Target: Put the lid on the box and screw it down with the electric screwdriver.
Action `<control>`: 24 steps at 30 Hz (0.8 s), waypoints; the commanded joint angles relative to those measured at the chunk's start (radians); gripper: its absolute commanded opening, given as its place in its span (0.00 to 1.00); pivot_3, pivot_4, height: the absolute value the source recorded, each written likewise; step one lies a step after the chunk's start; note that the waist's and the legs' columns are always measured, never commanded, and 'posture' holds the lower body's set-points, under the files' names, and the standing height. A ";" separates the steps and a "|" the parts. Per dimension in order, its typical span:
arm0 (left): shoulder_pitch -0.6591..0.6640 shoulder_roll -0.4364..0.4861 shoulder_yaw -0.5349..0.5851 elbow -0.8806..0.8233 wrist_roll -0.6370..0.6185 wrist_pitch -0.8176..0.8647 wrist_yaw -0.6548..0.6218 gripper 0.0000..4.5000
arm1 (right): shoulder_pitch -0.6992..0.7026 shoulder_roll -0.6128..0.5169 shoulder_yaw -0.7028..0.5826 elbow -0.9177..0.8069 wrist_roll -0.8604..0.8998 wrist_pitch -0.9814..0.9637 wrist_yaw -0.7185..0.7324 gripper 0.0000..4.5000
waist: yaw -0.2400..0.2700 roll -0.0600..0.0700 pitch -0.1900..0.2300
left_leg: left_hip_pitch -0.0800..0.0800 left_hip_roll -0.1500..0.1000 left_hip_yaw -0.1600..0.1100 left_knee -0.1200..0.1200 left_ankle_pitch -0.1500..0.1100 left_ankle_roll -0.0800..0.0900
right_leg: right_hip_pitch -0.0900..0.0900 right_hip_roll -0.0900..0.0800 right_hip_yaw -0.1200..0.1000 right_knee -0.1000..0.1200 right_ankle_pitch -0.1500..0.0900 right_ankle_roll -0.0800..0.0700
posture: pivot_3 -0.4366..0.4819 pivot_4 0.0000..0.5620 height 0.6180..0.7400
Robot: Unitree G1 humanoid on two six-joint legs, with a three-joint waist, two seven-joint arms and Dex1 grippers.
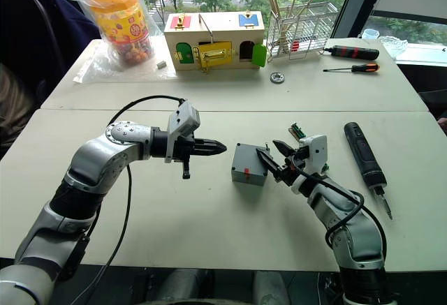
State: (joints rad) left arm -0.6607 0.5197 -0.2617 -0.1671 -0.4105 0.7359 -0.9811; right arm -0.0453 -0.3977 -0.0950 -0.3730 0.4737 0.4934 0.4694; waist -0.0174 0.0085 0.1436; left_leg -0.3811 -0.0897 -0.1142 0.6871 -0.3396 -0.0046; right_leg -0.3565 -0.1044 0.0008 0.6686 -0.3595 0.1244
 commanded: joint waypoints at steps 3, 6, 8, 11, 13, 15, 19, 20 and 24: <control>-0.010 -0.005 0.006 -0.011 0.002 -0.017 -0.004 0.00 | 0.007 -0.017 -0.015 -0.065 0.002 -0.011 0.003 0.93 | 0.000 0.000 0.000 | 0.000 0.000 0.000 0.000 0.000 0.000 | 0.000 0.000 0.000 0.000 0.000 0.000 | 0.48 0.27 1.00; -0.009 -0.010 0.007 -0.011 0.004 -0.017 -0.005 0.00 | -0.010 -0.020 -0.027 -0.072 0.014 0.000 -0.007 0.93 | 0.000 0.000 0.000 | 0.000 0.000 0.000 0.000 0.000 0.000 | 0.000 0.000 0.000 0.000 0.000 0.000 | 0.48 0.27 1.00; -0.009 -0.012 0.008 -0.011 0.005 -0.016 -0.004 0.00 | -0.029 -0.022 -0.034 -0.088 0.032 0.022 -0.015 0.93 | 0.000 0.000 0.000 | 0.000 0.000 0.000 0.000 0.000 0.000 | 0.000 0.000 0.000 0.000 0.000 0.000 | 0.48 0.27 1.00; -0.010 -0.014 0.007 -0.010 0.005 -0.018 -0.004 0.00 | -0.062 -0.029 -0.031 -0.097 0.053 0.061 -0.016 0.93 | -0.001 0.000 0.000 | 0.000 0.000 0.000 0.000 0.000 0.000 | 0.000 0.000 0.000 0.000 0.000 0.000 | 0.48 0.27 1.00; -0.011 -0.017 0.006 -0.009 0.006 -0.020 -0.003 0.00 | -0.086 -0.029 -0.031 -0.081 0.073 0.095 -0.012 0.93 | 0.000 0.000 0.000 | 0.000 0.000 0.000 0.000 0.000 0.000 | 0.000 0.000 0.000 0.000 0.000 0.000 | 0.48 0.27 1.00; -0.011 -0.019 0.008 -0.010 0.007 -0.020 -0.001 0.00 | -0.109 -0.040 -0.030 -0.058 0.093 0.143 -0.005 0.93 | 0.001 0.000 0.000 | 0.000 0.000 0.000 0.000 0.000 0.000 | 0.000 0.000 0.000 0.000 0.000 0.000 | 0.48 0.27 1.00; -0.004 -0.018 0.012 -0.018 0.008 -0.018 0.004 0.00 | -0.141 -0.056 -0.046 -0.037 0.140 0.223 0.003 0.93 | 0.001 0.000 0.000 | 0.000 0.000 0.000 0.000 0.000 0.000 | 0.000 0.000 0.000 0.000 0.000 0.000 | 0.48 0.27 1.00; -0.001 -0.017 0.014 -0.021 0.007 -0.017 0.006 0.00 | -0.149 -0.060 -0.050 -0.035 0.148 0.235 0.004 0.93 | 0.000 0.000 0.000 | 0.000 0.000 0.000 0.000 0.000 0.000 | 0.000 0.000 0.000 0.000 0.000 0.000 | 0.48 0.27 1.00; 0.010 -0.014 0.018 -0.034 0.004 -0.011 0.015 0.00 | -0.173 -0.073 -0.061 -0.031 0.170 0.282 0.007 0.93 | -0.001 0.000 0.000 | 0.000 0.000 0.000 0.000 0.000 0.000 | 0.000 0.000 0.000 0.000 0.000 0.000 | 0.48 0.27 1.00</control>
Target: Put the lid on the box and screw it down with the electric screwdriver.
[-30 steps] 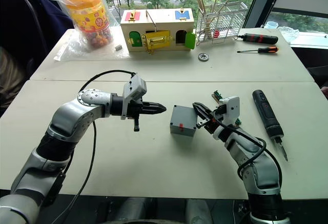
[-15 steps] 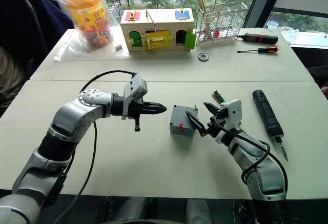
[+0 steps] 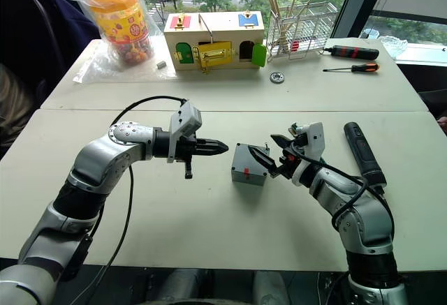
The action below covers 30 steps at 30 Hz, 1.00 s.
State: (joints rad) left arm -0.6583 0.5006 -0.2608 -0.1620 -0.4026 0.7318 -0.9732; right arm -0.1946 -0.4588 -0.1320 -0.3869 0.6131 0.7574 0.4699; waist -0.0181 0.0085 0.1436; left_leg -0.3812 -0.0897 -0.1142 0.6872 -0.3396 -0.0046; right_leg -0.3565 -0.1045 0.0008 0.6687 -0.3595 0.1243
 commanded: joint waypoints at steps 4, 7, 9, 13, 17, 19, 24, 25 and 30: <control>0.016 0.006 0.019 -0.049 -0.007 -0.003 0.015 0.00 | -0.047 -0.047 -0.036 -0.035 0.054 0.082 0.006 0.93 | 0.002 0.000 0.000 | 0.000 0.000 0.000 0.000 0.000 0.000 | 0.000 0.000 0.000 0.000 0.000 0.000 | 0.48 0.27 1.00; 0.019 0.006 0.019 -0.053 -0.009 -0.001 0.020 0.00 | -0.105 -0.121 -0.054 -0.021 0.078 0.209 -0.014 0.93 | 0.002 0.000 0.000 | 0.000 0.000 0.000 0.000 0.000 0.000 | 0.000 0.000 0.000 0.000 0.000 0.000 | 0.48 0.27 1.00; 0.020 0.005 0.018 -0.052 -0.010 -0.002 0.021 0.00 | -0.147 -0.173 -0.066 -0.016 0.112 0.308 -0.010 0.93 | 0.002 0.000 0.000 | 0.000 0.000 0.000 0.000 0.000 0.000 | 0.000 0.000 0.000 0.000 0.000 0.000 | 0.48 0.27 1.00; 0.022 -0.001 0.018 -0.045 -0.008 -0.008 0.024 0.00 | -0.225 -0.196 -0.121 0.011 0.195 0.434 -0.011 0.93 | 0.001 0.000 0.000 | -0.001 0.000 0.000 0.000 0.000 0.000 | 0.000 0.000 0.000 0.000 0.000 0.000 | 0.48 0.27 1.00; 0.024 -0.010 0.019 -0.043 -0.007 -0.010 0.033 0.00 | -0.245 -0.202 -0.120 0.020 0.214 0.477 -0.003 0.93 | 0.004 0.000 0.000 | -0.002 0.000 0.000 0.001 0.000 0.000 | 0.000 -0.001 0.000 0.000 0.000 0.000 | 0.48 0.27 1.00; 0.029 -0.012 0.020 -0.046 -0.008 -0.009 0.039 0.00 | -0.244 -0.186 -0.100 0.019 0.215 0.487 -0.007 0.93 | 0.004 0.000 0.000 | -0.003 0.000 0.000 0.001 0.000 0.000 | 0.000 -0.001 0.000 0.000 0.000 0.000 | 0.48 0.27 1.00; 0.035 -0.011 0.025 -0.050 -0.008 -0.007 0.048 0.00 | -0.248 -0.154 -0.083 0.030 0.204 0.480 -0.020 0.93 | 0.001 0.000 0.000 | -0.003 0.000 0.000 0.002 0.000 0.000 | -0.001 0.000 0.000 0.000 0.000 0.000 | 0.48 0.27 1.00; 0.035 -0.011 0.026 -0.052 -0.009 -0.006 0.050 0.00 | -0.247 -0.151 -0.081 0.031 0.201 0.477 -0.020 0.93 | 0.002 0.000 0.000 | -0.004 0.000 0.000 0.002 0.000 0.000 | -0.001 0.000 0.000 0.000 0.000 0.000 | 0.48 0.27 1.00; 0.037 -0.011 0.025 -0.058 -0.014 -0.001 0.056 0.00 | -0.248 -0.139 -0.076 0.038 0.192 0.461 -0.021 0.78 | 0.003 0.000 0.000 | -0.004 0.000 -0.001 0.003 0.000 0.000 | -0.001 -0.001 0.000 0.000 0.000 0.000 | 0.48 0.27 1.00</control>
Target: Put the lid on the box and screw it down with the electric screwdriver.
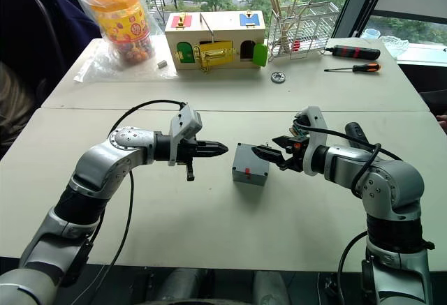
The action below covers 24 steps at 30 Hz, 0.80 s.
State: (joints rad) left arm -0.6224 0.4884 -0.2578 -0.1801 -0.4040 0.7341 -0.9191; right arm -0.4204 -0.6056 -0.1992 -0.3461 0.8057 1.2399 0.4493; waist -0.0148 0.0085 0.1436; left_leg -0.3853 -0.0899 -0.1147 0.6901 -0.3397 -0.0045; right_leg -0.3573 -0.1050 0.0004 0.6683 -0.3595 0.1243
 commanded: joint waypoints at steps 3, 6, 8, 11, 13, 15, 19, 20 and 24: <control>0.002 0.001 0.022 -0.042 -0.014 -0.001 0.004 0.00 | -0.024 0.013 -0.006 0.000 -0.005 -0.029 -0.004 0.52 | -0.001 0.000 0.000 | 0.000 0.000 0.000 0.000 0.000 0.000 | 0.000 0.000 0.000 0.000 0.000 0.000 | 0.48 0.27 1.00; 0.002 0.001 0.022 -0.041 -0.015 -0.002 0.005 0.00 | -0.022 0.014 0.001 0.002 -0.011 -0.035 -0.005 0.20 | -0.001 0.000 0.000 | 0.000 0.000 0.000 0.000 0.000 0.000 | 0.000 0.000 0.000 0.000 0.000 0.000 | 0.48 0.27 1.00; 0.001 0.001 0.022 -0.041 -0.015 -0.002 0.005 0.00 | -0.021 0.013 0.007 0.004 -0.018 -0.040 -0.005 0.01 | -0.001 0.000 0.000 | 0.000 0.000 0.000 0.000 0.000 0.000 | 0.000 0.000 0.000 0.000 0.000 0.000 | 0.48 0.27 1.00; 0.000 0.000 0.021 -0.040 -0.015 -0.002 0.005 0.00 | -0.022 0.016 0.011 0.008 -0.026 -0.049 -0.008 0.01 | -0.002 0.000 0.000 | 0.000 0.000 0.000 0.000 0.000 0.000 | 0.000 0.000 0.000 0.000 0.000 0.000 | 0.48 0.27 1.00; 0.000 0.000 0.022 -0.040 -0.016 -0.002 0.005 0.00 | -0.022 0.017 0.009 0.005 -0.026 -0.053 -0.007 0.01 | -0.002 0.000 0.000 | 0.000 0.000 0.000 0.000 0.000 0.000 | -0.001 0.000 0.000 0.000 0.000 0.000 | 0.48 0.27 1.00; 0.001 -0.001 0.022 -0.041 -0.016 -0.001 0.006 0.00 | -0.022 0.019 -0.002 -0.001 -0.022 -0.060 -0.011 0.01 | -0.002 0.000 0.000 | 0.000 0.000 0.000 0.000 0.000 0.000 | -0.001 0.000 0.000 0.000 0.000 0.000 | 0.48 0.27 1.00; 0.000 -0.001 0.022 -0.041 -0.016 -0.001 0.007 0.00 | -0.012 0.036 -0.035 -0.025 -0.008 -0.093 -0.019 0.01 | -0.002 0.000 0.000 | -0.001 0.000 0.000 0.000 0.000 0.000 | -0.001 0.000 0.000 0.000 0.000 0.000 | 0.48 0.27 1.00; -0.001 -0.002 0.022 -0.040 -0.016 -0.001 0.007 0.00 | -0.004 0.041 -0.043 -0.035 -0.004 -0.098 -0.022 0.01 | -0.002 0.000 0.000 | -0.001 0.000 0.000 0.000 0.000 0.000 | -0.001 0.000 0.000 0.000 0.000 0.000 | 0.48 0.27 1.00; -0.004 -0.002 0.021 -0.035 -0.016 -0.003 0.004 0.00 | 0.031 0.060 -0.063 -0.071 -0.001 -0.128 -0.034 0.01 | -0.001 0.000 0.000 | -0.001 0.000 -0.001 0.001 0.000 0.000 | -0.001 0.000 0.000 0.000 0.000 0.000 | 0.48 0.27 1.00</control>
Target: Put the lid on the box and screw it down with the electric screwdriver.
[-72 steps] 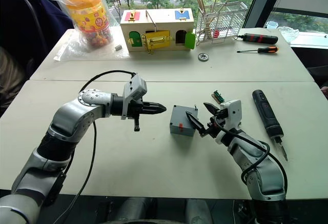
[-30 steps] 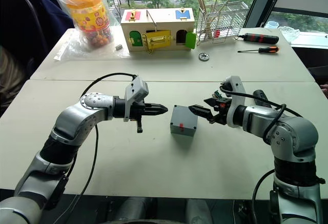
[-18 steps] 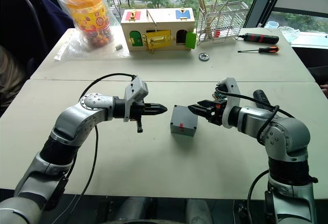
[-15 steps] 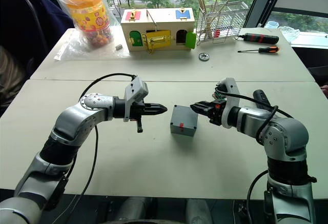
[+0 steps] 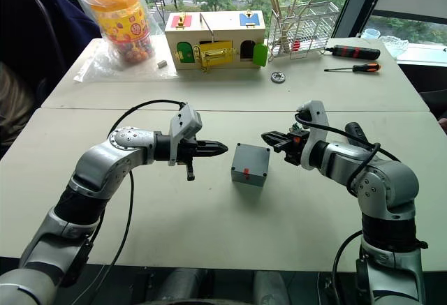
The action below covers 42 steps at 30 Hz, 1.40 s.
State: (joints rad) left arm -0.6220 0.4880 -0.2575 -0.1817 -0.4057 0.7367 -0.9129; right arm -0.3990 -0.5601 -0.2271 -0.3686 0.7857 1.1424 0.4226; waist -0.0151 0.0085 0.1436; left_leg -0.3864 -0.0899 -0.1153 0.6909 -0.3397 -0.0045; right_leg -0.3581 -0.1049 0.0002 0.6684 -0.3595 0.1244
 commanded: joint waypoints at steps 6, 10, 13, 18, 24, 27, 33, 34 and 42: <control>-0.020 0.003 0.018 -0.013 -0.011 -0.011 -0.020 0.00 | 0.135 0.156 -0.110 -0.107 0.043 -0.174 -0.055 0.01 | -0.001 0.000 0.000 | 0.000 0.000 -0.001 0.001 0.000 0.000 | 0.000 0.000 0.000 0.001 0.000 0.000 | 0.48 0.27 1.00; -0.037 0.005 0.013 -0.003 -0.007 -0.010 -0.036 0.00 | 0.201 0.232 -0.112 -0.106 0.046 -0.252 -0.068 0.01 | -0.001 0.000 0.000 | 0.000 0.000 -0.001 0.001 0.000 0.000 | 0.000 0.000 0.000 0.002 0.000 0.000 | 0.48 0.27 1.00; -0.049 0.008 0.012 0.004 -0.004 -0.009 -0.045 0.00 | 0.234 0.257 -0.100 -0.102 0.040 -0.292 -0.069 0.01 | -0.002 0.000 0.000 | 0.000 0.000 -0.001 0.001 0.000 0.000 | -0.001 0.000 0.000 0.002 0.000 0.000 | 0.48 0.27 1.00; -0.059 0.014 0.008 0.010 -0.001 -0.007 -0.060 0.00 | 0.256 0.269 -0.085 -0.097 0.037 -0.330 -0.075 0.01 | -0.003 0.000 0.000 | 0.000 0.000 -0.001 0.001 0.000 0.000 | -0.001 0.000 0.000 0.003 0.000 0.000 | 0.48 0.27 1.00; -0.061 0.009 0.002 0.011 0.000 -0.006 -0.059 0.00 | 0.262 0.264 -0.068 -0.086 0.035 -0.350 -0.075 0.01 | -0.003 0.000 0.000 | 0.000 0.000 -0.001 0.001 0.000 0.000 | -0.001 0.000 0.000 0.003 0.000 0.000 | 0.48 0.27 1.00; -0.060 0.007 0.002 0.010 -0.001 -0.005 -0.058 0.00 | 0.262 0.265 -0.057 -0.076 0.033 -0.357 -0.075 0.01 | -0.003 0.000 0.000 | 0.000 0.000 -0.001 0.001 0.000 0.000 | -0.001 0.000 0.000 0.003 0.000 0.000 | 0.48 0.27 1.00; -0.057 0.010 0.006 0.008 -0.003 -0.003 -0.056 0.00 | 0.272 0.264 -0.043 -0.040 0.010 -0.386 -0.071 0.01 | -0.002 0.000 0.000 | 0.000 0.000 -0.001 0.001 0.000 0.000 | -0.001 0.000 0.000 0.003 0.000 0.000 | 0.48 0.27 1.00; -0.056 0.011 0.006 0.007 -0.003 -0.002 -0.056 0.00 | 0.273 0.264 -0.040 -0.035 0.007 -0.390 -0.070 0.01 | -0.002 0.000 0.000 | 0.000 0.000 -0.001 0.001 0.000 0.000 | -0.001 0.000 0.000 0.003 0.000 0.000 | 0.48 0.27 1.00; -0.056 0.013 0.007 0.005 -0.003 0.000 -0.055 0.00 | 0.287 0.261 -0.029 -0.018 0.002 -0.407 -0.066 0.01 | -0.003 0.000 0.000 | 0.000 0.000 -0.001 0.001 0.000 0.000 | -0.001 0.000 0.000 0.003 0.000 0.000 | 0.48 0.27 1.00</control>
State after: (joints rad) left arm -0.6644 0.4978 -0.2609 -0.1574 -0.4037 0.7374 -0.9625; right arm -0.1180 -0.2951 -0.2570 -0.3820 0.7864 0.7490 0.3501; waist -0.0179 0.0087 0.1435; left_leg -0.3866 -0.0902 -0.1158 0.6923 -0.3397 -0.0045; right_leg -0.3594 -0.1044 0.0000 0.6715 -0.3595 0.1244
